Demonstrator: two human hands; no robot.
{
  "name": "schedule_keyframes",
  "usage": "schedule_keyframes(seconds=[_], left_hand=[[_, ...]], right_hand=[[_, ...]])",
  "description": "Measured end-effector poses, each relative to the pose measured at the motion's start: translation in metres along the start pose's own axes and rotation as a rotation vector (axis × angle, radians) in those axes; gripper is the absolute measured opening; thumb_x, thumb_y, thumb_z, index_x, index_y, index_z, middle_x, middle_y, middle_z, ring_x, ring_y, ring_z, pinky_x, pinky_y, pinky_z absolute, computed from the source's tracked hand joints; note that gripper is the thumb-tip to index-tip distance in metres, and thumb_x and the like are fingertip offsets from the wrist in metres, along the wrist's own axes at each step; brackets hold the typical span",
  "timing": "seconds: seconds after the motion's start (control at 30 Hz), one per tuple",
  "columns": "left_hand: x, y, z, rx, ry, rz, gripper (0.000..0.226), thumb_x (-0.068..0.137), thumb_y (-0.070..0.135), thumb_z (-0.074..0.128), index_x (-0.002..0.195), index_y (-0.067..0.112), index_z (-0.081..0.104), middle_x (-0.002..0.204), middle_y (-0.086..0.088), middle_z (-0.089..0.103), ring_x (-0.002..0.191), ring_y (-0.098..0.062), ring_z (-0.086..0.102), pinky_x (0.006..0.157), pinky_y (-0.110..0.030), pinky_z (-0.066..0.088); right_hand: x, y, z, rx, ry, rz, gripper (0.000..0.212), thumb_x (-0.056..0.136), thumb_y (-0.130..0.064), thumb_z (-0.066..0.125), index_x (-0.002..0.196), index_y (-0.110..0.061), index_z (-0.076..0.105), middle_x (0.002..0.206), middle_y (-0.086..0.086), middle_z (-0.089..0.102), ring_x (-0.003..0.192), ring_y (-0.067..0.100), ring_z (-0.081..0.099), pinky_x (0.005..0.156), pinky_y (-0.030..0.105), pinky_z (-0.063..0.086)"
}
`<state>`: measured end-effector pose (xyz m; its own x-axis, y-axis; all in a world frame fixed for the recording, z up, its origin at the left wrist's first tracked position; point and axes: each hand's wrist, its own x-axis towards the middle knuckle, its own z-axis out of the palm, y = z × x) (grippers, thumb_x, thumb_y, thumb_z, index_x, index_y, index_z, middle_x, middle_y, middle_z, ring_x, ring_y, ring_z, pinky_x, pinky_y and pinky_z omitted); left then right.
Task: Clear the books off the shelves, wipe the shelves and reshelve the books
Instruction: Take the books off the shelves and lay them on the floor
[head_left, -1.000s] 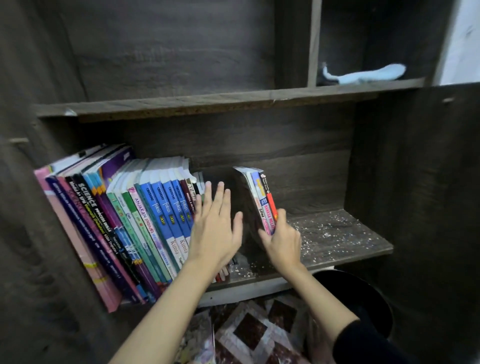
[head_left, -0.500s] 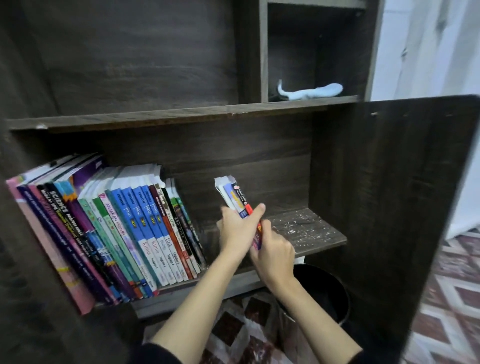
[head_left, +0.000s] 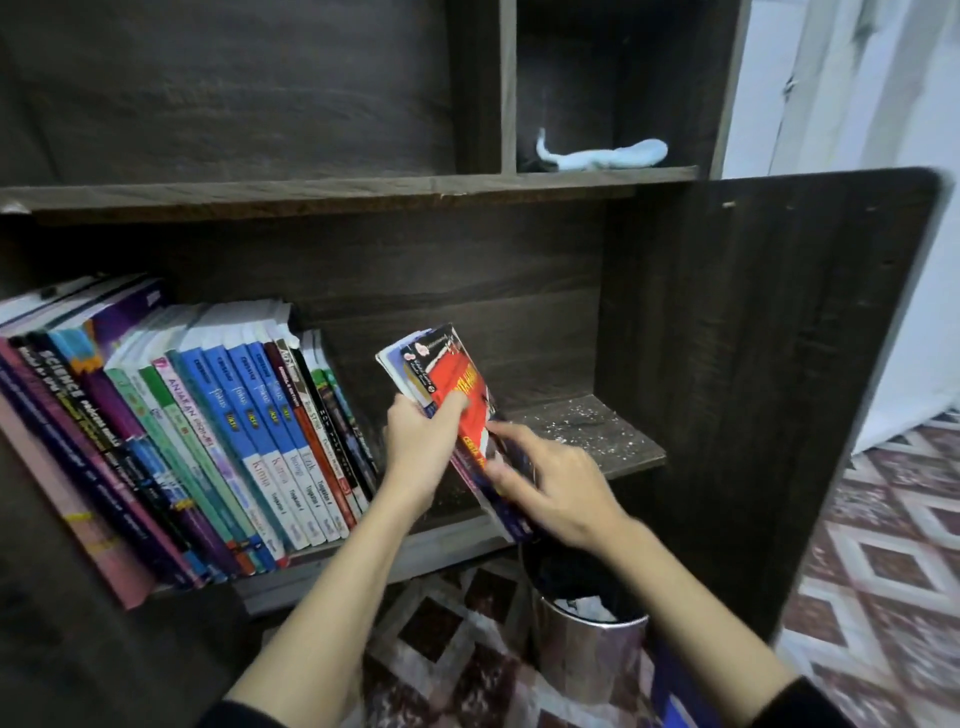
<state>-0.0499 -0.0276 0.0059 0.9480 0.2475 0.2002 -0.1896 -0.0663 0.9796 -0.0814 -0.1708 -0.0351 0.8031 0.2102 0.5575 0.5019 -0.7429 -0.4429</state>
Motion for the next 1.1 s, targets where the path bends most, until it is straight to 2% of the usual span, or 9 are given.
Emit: schedule_keyframes(seconds=[0.13,0.27,0.33,0.4,0.5,0.67,0.83,1.0,1.1], left_hand=[[-0.006,-0.002,-0.018,-0.107,-0.195,-0.044,0.008,0.084,0.016,0.063,0.09,0.016,0.058,0.089,-0.004,0.069,0.077,-0.016,0.064,0.064,-0.028,0.048],[-0.014,-0.012,-0.032,-0.159,-0.344,-0.103,0.012,0.085,0.009,0.062,0.091,0.016,0.055,0.085,0.002,0.066,0.079,-0.013,0.062,0.07,-0.029,0.047],[-0.015,-0.021,-0.04,-0.165,-0.413,-0.141,0.019,0.079,0.007,0.067,0.092,0.013,0.054,0.087,-0.001,0.065,0.08,-0.015,0.061,0.071,-0.03,0.048],[-0.013,-0.035,-0.049,-0.147,-0.494,-0.204,0.054,0.057,0.017,0.078,0.104,0.007,0.053,0.097,-0.007,0.065,0.085,-0.02,0.063,0.072,-0.033,0.052],[-0.013,-0.06,-0.064,-0.03,-0.625,-0.315,0.094,0.033,0.024,0.077,0.119,0.0,0.047,0.108,-0.013,0.061,0.095,-0.025,0.061,0.075,-0.034,0.052],[-0.016,-0.109,-0.087,0.044,-0.761,-0.51,0.093,0.029,0.008,0.073,0.119,0.006,0.049,0.115,-0.014,0.061,0.11,-0.03,0.057,0.081,-0.033,0.051],[-0.027,-0.181,-0.1,0.069,-0.617,-0.682,0.07,0.041,-0.007,0.059,0.109,0.006,0.053,0.109,-0.015,0.061,0.109,-0.031,0.056,0.081,-0.034,0.049],[-0.028,-0.244,-0.108,-0.034,-0.522,-0.849,0.054,0.052,-0.012,0.053,0.104,0.001,0.048,0.097,-0.014,0.06,0.086,-0.025,0.057,0.055,-0.024,0.05],[-0.024,-0.279,-0.108,-0.154,-0.434,-0.889,0.047,0.057,-0.013,0.05,0.099,0.006,0.05,0.102,-0.018,0.058,0.092,-0.029,0.056,0.068,-0.035,0.052]], right_hand=[[0.019,0.023,-0.001,0.218,-0.092,0.126,0.066,0.085,-0.067,0.036,0.143,-0.034,0.038,0.144,-0.007,0.048,0.13,0.016,0.047,0.106,0.035,0.037],[0.019,0.041,0.018,0.56,-0.082,0.319,0.115,0.069,-0.06,0.071,0.15,-0.036,-0.007,0.159,-0.003,0.016,0.142,0.012,0.026,0.116,0.035,0.023],[0.009,0.049,0.026,0.73,-0.095,0.425,0.139,0.054,-0.058,0.084,0.149,-0.033,-0.015,0.156,0.002,0.025,0.14,0.013,0.032,0.115,0.034,0.026],[-0.005,0.052,0.039,0.881,-0.138,0.498,0.149,0.036,-0.059,0.09,0.152,-0.023,0.005,0.14,0.003,0.05,0.126,0.015,0.051,0.108,0.035,0.037],[-0.032,0.053,0.059,1.093,-0.133,0.57,0.108,0.021,-0.046,0.096,0.113,-0.007,0.056,0.095,0.0,0.074,0.088,0.012,0.069,0.08,0.025,0.053],[-0.078,0.053,0.102,1.197,-0.121,0.714,0.093,0.012,-0.03,0.098,0.095,-0.005,0.064,0.085,0.008,0.074,0.077,0.018,0.07,0.068,0.027,0.056],[-0.112,0.072,0.158,1.128,-0.225,0.882,0.097,0.017,-0.027,0.099,0.103,0.0,0.062,0.092,0.011,0.073,0.084,0.022,0.069,0.078,0.033,0.056],[-0.133,0.084,0.202,1.025,-0.338,1.027,0.071,0.039,-0.009,0.095,0.101,-0.006,0.063,0.09,0.005,0.075,0.087,0.02,0.07,0.081,0.032,0.054],[-0.132,0.095,0.227,1.059,-0.343,1.115,0.073,0.04,-0.004,0.093,0.108,-0.004,0.064,0.097,0.01,0.074,0.093,0.023,0.069,0.086,0.034,0.053]])
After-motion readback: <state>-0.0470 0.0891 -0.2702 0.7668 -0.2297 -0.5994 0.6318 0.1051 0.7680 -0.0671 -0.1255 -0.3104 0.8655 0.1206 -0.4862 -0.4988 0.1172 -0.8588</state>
